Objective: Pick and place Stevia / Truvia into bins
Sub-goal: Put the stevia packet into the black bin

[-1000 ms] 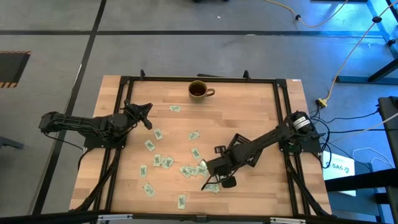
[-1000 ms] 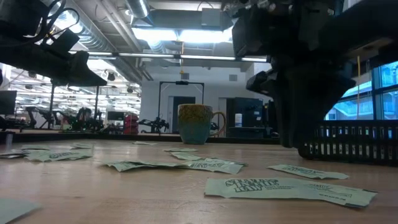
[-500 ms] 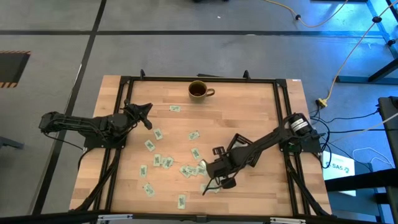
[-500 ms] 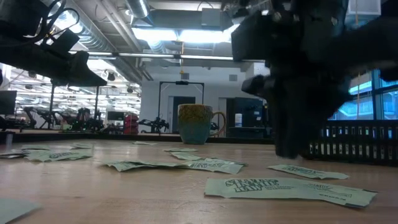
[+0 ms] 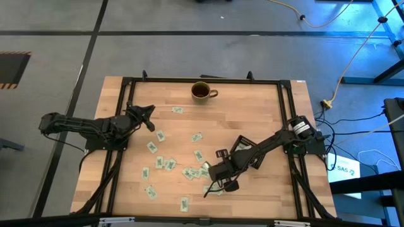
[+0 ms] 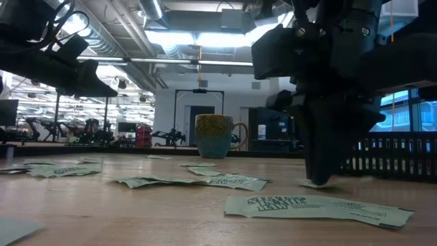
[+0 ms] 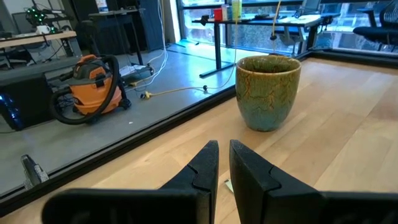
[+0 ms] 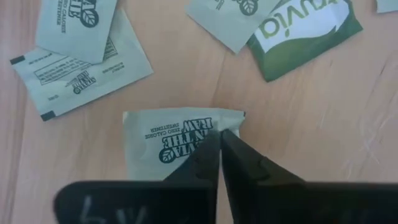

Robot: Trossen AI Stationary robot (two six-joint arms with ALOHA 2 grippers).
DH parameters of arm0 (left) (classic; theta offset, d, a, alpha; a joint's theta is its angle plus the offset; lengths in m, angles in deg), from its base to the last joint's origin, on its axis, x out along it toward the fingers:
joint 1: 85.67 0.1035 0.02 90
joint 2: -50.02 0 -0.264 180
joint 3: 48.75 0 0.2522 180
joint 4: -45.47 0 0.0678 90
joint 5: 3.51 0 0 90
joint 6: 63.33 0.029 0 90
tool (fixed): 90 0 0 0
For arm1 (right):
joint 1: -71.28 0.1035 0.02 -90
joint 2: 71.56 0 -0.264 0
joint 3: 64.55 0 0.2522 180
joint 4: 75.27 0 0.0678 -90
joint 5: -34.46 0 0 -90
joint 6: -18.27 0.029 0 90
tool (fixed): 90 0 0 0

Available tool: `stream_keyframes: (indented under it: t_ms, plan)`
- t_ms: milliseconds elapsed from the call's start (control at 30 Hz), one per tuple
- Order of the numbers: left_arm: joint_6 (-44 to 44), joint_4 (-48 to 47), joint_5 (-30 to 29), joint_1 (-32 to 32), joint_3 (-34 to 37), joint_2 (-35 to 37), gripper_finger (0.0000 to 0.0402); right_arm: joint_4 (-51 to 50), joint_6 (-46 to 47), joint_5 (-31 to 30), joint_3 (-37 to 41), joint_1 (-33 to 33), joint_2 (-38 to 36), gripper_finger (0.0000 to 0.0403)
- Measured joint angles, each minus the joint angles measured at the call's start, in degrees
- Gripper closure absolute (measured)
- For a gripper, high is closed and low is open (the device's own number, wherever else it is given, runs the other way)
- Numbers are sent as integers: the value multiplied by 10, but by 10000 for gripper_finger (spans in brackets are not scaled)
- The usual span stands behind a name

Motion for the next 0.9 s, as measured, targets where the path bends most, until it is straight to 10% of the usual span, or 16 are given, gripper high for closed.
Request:
stream_keyframes:
  t_ms: [500,900]
  plan:
    - [-1,0,0,0,0,-8,368,-28,104,6,3,-11,-120,401]
    - [-2,1,7,0,0,-10,368,-318,297,-64,13,-40,-235,401]
